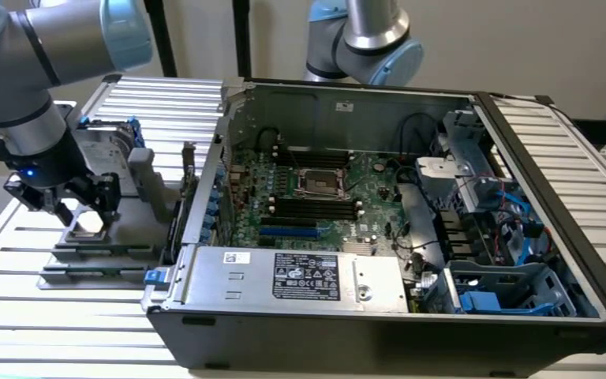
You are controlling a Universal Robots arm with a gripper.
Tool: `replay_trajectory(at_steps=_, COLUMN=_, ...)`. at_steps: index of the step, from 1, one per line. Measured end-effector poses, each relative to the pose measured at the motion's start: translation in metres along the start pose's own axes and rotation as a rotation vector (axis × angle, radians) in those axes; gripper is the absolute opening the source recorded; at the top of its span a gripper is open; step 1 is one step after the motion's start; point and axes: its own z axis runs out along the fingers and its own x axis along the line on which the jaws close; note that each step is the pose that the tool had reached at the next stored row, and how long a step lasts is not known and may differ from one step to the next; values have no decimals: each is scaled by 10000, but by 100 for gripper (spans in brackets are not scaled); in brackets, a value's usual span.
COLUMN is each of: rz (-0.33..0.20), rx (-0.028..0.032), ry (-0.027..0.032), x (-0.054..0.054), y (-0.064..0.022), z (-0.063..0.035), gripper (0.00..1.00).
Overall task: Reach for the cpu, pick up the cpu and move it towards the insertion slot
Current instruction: 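Pick up the cpu and move it towards the insertion slot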
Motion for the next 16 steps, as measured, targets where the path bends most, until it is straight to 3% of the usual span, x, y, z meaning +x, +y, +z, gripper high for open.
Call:
replay_trajectory(at_steps=6, rz=10, rx=4, ry=25, x=1, y=31, z=22, gripper=65)
replay_trajectory(at_steps=14, rz=16, rx=164, ry=76, x=-1, y=53, z=48, gripper=65)
replay_trajectory(at_steps=16, rz=21, rx=170, ry=76, x=-1, y=53, z=49, gripper=65)
